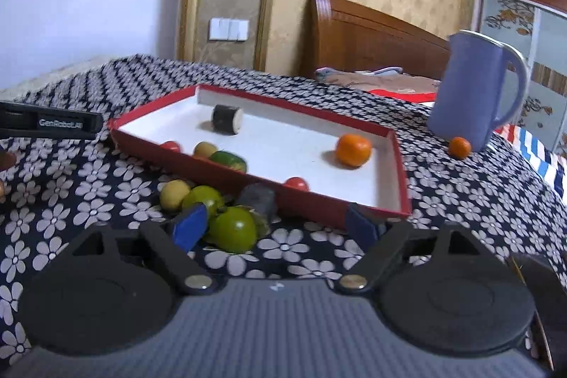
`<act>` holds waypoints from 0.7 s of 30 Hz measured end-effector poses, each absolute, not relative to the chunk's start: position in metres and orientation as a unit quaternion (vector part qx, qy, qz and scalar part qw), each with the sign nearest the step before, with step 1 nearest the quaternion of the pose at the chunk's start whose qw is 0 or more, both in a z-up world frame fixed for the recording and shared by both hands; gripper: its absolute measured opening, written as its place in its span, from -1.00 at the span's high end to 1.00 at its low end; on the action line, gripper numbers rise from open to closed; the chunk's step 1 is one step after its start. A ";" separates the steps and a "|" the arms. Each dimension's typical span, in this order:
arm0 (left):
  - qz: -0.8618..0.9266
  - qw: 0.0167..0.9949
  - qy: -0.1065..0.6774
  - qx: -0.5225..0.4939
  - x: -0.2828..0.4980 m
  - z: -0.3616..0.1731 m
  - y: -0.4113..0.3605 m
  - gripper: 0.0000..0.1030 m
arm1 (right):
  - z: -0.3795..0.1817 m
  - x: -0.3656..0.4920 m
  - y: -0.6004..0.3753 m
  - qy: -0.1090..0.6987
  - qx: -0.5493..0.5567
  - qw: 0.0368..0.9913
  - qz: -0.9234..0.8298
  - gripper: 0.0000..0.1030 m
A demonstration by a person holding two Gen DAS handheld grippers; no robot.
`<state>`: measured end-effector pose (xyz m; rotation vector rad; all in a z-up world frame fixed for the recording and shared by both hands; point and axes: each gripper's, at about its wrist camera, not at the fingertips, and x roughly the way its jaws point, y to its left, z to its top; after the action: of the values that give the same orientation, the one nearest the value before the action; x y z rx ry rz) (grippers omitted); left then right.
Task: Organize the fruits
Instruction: 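Move both tools back to the remaining fruits beside the tray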
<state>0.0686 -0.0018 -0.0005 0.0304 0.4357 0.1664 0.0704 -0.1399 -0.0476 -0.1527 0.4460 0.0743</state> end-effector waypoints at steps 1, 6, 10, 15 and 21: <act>0.080 0.973 0.217 0.016 0.068 -0.003 -0.003 -0.84 | -0.049 0.073 -0.136 0.224 -0.079 0.970 0.042 -0.70; 0.069 0.973 0.222 0.014 0.066 -0.011 -0.002 -0.85 | -0.057 0.079 -0.140 0.234 -0.105 0.966 -0.003 -0.84; 0.052 0.971 0.232 -0.003 0.065 -0.015 0.000 -0.85 | -0.046 0.059 -0.172 0.205 -0.097 0.970 -0.085 -0.83; 0.045 0.967 0.247 -0.037 0.070 -0.018 0.008 -0.84 | -0.042 0.045 -0.183 0.190 -0.054 0.979 -0.048 -0.80; 0.040 0.963 0.263 -0.048 0.075 -0.021 0.011 -0.84 | -0.054 0.067 -0.148 0.222 -0.088 0.971 0.004 -0.83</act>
<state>0.0746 0.0115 -0.0210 -0.0979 0.5332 0.0802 0.0670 -0.1483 -0.0536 -0.1769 0.4484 0.0083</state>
